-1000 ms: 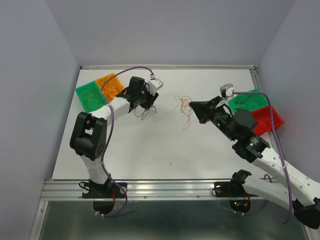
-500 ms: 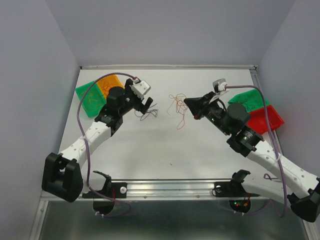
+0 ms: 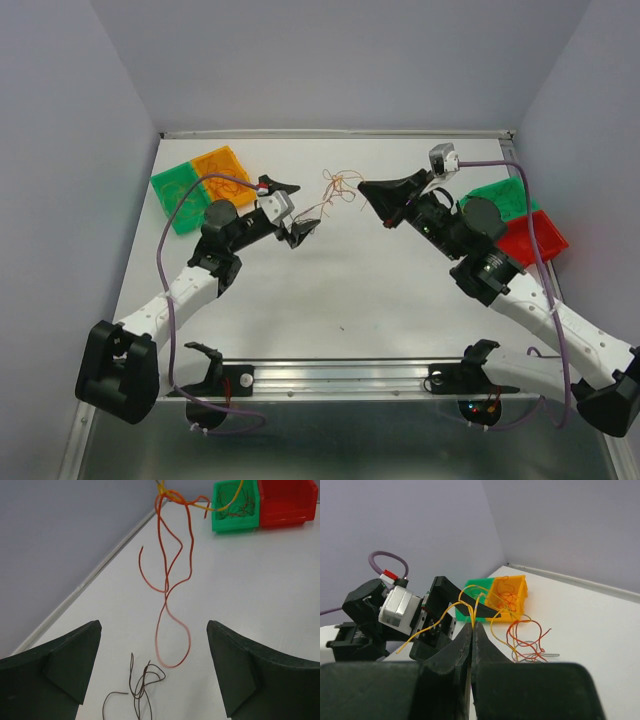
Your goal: Untangle the cables
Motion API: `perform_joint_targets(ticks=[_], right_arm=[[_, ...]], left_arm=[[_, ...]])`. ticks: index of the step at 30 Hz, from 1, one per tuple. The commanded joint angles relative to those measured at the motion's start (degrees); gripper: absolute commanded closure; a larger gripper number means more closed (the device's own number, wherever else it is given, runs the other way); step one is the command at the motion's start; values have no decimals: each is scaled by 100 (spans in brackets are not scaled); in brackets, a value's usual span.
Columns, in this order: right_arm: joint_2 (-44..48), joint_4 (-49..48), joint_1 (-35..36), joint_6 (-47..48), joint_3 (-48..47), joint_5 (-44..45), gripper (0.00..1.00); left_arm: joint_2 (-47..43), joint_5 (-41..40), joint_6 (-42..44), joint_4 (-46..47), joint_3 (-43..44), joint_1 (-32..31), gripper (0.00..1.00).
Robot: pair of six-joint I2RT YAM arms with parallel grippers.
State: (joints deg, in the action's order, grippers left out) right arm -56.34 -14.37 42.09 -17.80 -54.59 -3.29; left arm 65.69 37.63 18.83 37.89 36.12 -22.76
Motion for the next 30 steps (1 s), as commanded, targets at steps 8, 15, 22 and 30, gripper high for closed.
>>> perform_joint_targets(ticks=[8, 15, 22, 30], right_arm=[[-334, -1419, 45, -522, -570, -1367, 100], [-352, -1604, 45, -681, -571, -1359, 99], [-27, -1630, 45, -470, -658, -1043, 99], [421, -1639, 54, -92, -1246, -534, 99]], left_arm=[[944, 254, -1206, 1590, 791, -18, 1], [1833, 738, -1112, 1285, 1512, -281, 71], [2149, 245, -600, 1037, 1468, -343, 100], [2904, -238, -372, 563, 1845, -343, 100]])
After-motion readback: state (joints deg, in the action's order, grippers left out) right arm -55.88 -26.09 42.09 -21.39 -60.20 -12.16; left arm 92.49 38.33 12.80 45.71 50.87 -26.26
